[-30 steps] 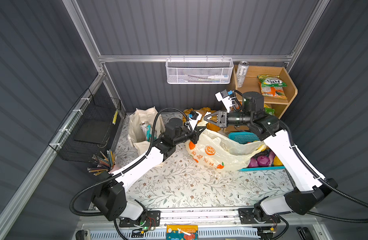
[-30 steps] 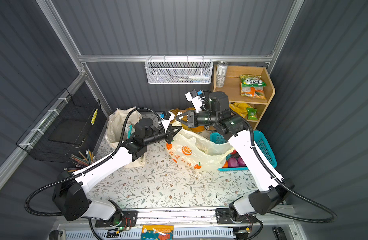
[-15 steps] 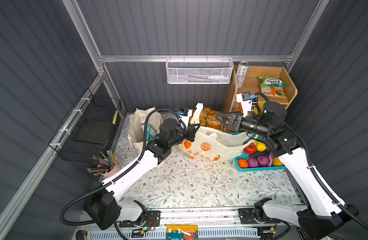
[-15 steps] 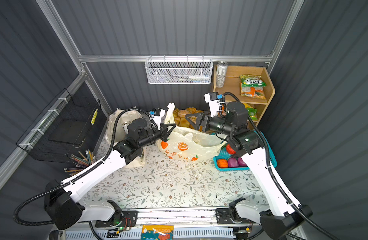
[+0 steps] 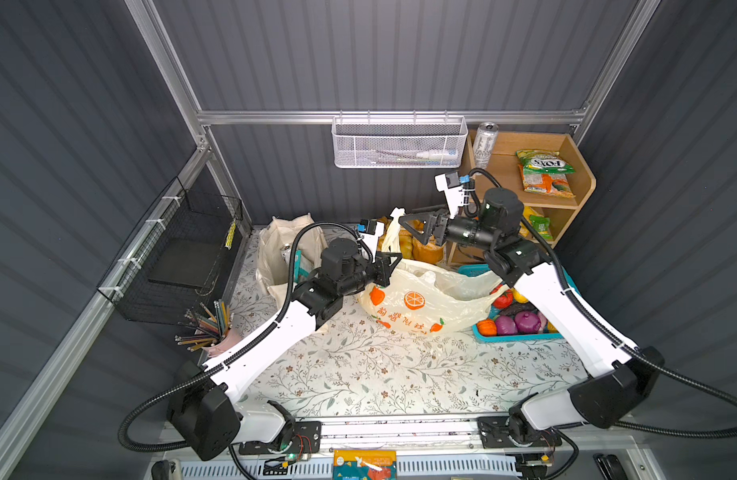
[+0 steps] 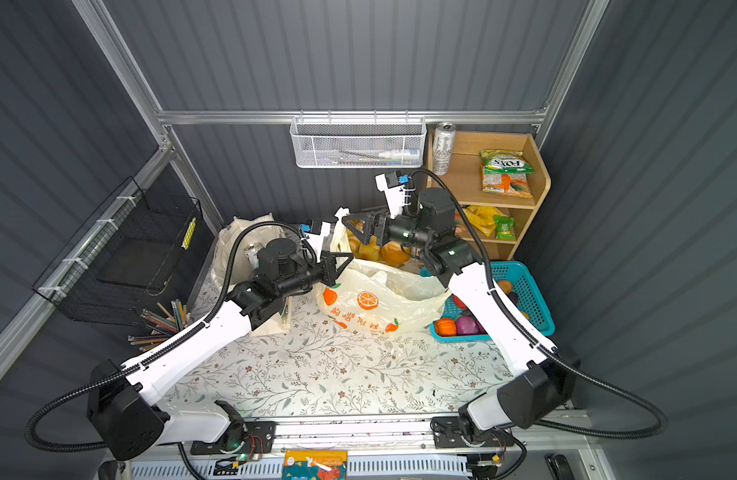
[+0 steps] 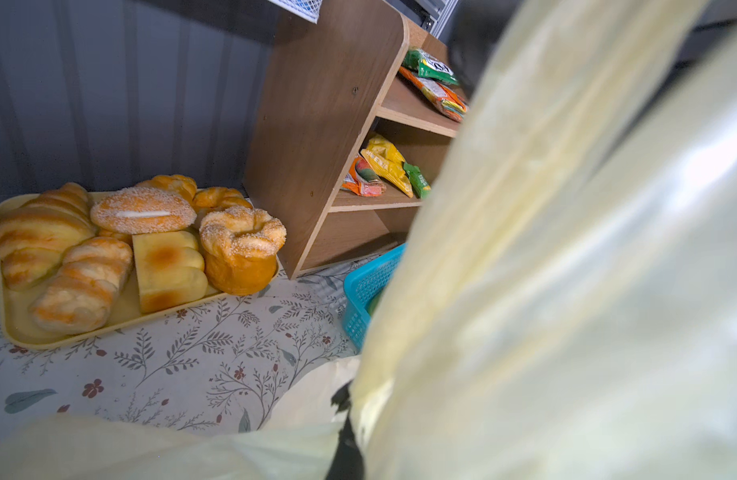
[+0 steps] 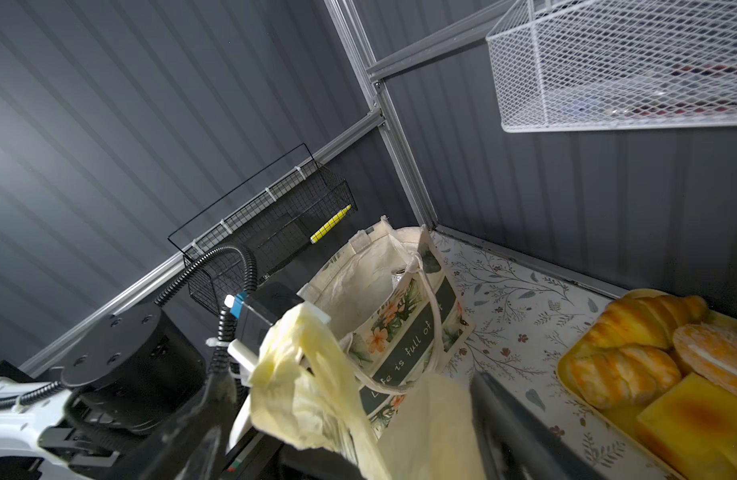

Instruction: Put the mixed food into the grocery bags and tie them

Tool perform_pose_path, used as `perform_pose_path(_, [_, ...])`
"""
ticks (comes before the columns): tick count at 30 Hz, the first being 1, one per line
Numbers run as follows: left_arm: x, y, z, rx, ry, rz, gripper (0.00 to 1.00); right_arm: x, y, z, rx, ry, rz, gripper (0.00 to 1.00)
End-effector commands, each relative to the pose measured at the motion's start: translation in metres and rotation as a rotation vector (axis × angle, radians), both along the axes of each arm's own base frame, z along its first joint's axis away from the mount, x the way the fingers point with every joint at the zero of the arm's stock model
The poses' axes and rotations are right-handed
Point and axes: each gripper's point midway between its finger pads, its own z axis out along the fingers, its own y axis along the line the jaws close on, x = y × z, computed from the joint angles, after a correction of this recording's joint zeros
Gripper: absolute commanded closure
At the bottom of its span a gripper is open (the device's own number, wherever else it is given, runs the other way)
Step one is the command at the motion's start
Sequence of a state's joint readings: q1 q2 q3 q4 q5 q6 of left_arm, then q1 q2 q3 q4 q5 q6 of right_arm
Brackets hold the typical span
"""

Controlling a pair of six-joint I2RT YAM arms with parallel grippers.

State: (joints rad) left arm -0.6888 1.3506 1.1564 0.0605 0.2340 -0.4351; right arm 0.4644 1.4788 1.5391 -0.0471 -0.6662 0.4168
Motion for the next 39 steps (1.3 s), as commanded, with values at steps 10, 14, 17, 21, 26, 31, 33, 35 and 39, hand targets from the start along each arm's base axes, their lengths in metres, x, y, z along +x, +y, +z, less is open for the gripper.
perform_pose_path(10, [-0.006,-0.008,0.000,0.006,0.021,-0.049,1.00,-0.009,0.008,0.011,0.056,-0.017,0.081,0.47])
perform_pose_path(14, [-0.007,-0.009,0.001,0.002,0.021,-0.052,1.00,-0.008,0.009,0.006,0.055,0.000,0.091,0.35])
perform_pose_path(17, [-0.007,-0.009,0.000,0.006,0.024,-0.058,1.00,-0.006,0.012,0.001,0.062,0.017,0.104,0.30])
perform_pose_path(21, [-0.007,-0.010,0.000,0.007,0.024,-0.063,1.00,0.002,0.018,0.000,0.079,0.039,0.117,0.36])
perform_pose_path(26, [-0.008,-0.011,-0.004,0.017,0.028,-0.067,1.00,0.008,0.025,0.002,0.102,0.060,0.145,0.87])
perform_pose_path(31, [-0.018,-0.001,0.001,0.084,-0.065,-0.093,0.45,0.009,0.009,0.005,0.132,0.078,0.117,1.00])
perform_pose_path(33, [-0.028,0.011,0.006,0.145,-0.125,-0.112,0.28,0.006,0.001,0.005,0.136,0.085,0.118,1.00])
perform_pose_path(35, [-0.040,0.023,0.017,0.171,-0.173,-0.143,0.19,-0.002,-0.004,0.007,0.130,0.085,0.132,1.00])
perform_pose_path(39, [-0.057,0.034,0.036,0.214,-0.248,-0.193,0.14,-0.020,-0.007,0.013,0.104,0.070,0.172,1.00])
